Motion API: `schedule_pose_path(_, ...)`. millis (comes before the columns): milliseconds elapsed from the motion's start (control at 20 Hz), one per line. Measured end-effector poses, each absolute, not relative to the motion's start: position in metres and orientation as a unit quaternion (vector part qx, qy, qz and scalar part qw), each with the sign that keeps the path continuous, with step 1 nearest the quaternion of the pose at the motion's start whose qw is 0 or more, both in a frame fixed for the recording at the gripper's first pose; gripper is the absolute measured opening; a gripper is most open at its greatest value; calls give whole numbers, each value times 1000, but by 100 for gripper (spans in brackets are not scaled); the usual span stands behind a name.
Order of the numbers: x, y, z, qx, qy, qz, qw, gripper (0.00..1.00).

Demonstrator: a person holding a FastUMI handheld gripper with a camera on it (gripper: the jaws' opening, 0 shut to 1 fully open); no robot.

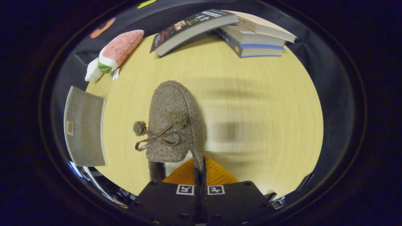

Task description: Open the storage box then place both shoes into the box .Put the left shoe in first, then the right shoe, with the right side of both shoes facing outward in a uniform manner.

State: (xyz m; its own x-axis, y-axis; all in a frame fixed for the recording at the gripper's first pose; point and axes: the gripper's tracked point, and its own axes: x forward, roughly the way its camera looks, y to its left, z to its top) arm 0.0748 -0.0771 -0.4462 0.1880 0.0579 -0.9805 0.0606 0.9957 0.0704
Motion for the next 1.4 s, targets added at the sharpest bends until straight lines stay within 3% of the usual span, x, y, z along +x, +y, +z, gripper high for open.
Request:
schedule_pose_path(350, 53, -65, -402, 90, 641, -8, 762, 1)
schedule_pose_path(650, 44, -22, -330, 63, 591, 18, 804, 1)
schedule_pose_path(1050, 20, 124, -263, 37, 582, 132, 802, 1)
schedule_pose_path(1400, 16, 245, -260, 4, 580, 165, 798, 0)
